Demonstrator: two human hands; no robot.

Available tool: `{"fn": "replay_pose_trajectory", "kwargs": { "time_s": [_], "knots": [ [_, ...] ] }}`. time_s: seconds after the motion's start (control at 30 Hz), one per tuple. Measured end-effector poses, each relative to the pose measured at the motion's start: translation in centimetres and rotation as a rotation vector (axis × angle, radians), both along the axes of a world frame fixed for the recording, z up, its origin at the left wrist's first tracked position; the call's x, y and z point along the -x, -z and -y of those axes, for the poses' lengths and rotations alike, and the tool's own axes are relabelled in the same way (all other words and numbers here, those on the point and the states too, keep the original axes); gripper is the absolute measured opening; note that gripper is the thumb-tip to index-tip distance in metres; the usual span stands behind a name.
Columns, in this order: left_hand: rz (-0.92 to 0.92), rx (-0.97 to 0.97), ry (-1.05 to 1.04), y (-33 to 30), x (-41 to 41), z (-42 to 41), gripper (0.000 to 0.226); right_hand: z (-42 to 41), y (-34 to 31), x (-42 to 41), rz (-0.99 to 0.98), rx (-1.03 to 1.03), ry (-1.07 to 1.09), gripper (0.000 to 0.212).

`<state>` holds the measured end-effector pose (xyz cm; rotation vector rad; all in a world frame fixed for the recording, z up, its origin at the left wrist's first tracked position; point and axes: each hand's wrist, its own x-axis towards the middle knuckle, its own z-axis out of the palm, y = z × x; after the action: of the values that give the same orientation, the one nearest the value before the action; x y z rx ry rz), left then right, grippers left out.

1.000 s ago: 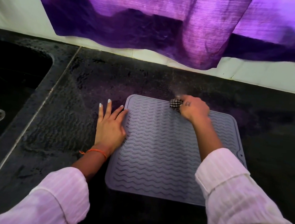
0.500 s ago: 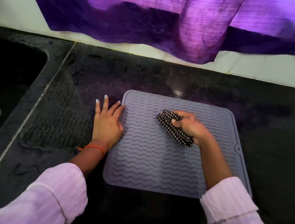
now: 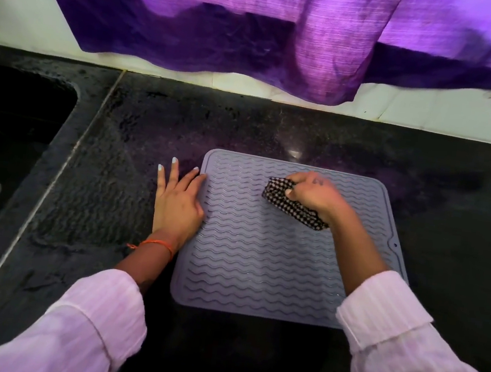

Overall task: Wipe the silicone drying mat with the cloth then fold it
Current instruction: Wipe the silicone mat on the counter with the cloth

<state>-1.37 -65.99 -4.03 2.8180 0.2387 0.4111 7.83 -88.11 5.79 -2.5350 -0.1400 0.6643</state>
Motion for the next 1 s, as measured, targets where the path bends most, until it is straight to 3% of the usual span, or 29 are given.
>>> {"fn": "replay_pose_trajectory", "kwargs": {
  "time_s": [0.23, 0.43, 0.67, 0.73, 0.83, 1.0],
  "knots": [
    [-0.002, 0.002, 0.003, -0.1, 0.0, 0.0, 0.060, -0.9, 0.2, 0.0, 0.056, 0.298, -0.048, 0.042],
    [-0.004, -0.005, 0.000, 0.0, 0.0, 0.0, 0.061, -1.8, -0.4, 1.1, 0.080, 0.216, -0.117, 0.036],
    [-0.006, -0.015, 0.001, 0.0, 0.1, -0.1, 0.061, -1.9, -0.1, 1.4, 0.201, 0.385, -0.046, 0.037],
    [-0.003, -0.010, -0.001, -0.1, 0.1, -0.1, 0.060, -0.1, -0.1, 0.8, 0.184, 0.253, 0.069, 0.036],
    [0.002, -0.004, 0.003, 0.0, 0.0, 0.0, 0.059, 2.3, 0.5, 0.4, 0.052, -0.165, 0.332, 0.037],
    [0.004, -0.008, -0.003, 0.0, 0.1, 0.0, 0.060, 1.8, 0.7, 2.1, -0.300, -0.586, 0.447, 0.027]
  ]
}}
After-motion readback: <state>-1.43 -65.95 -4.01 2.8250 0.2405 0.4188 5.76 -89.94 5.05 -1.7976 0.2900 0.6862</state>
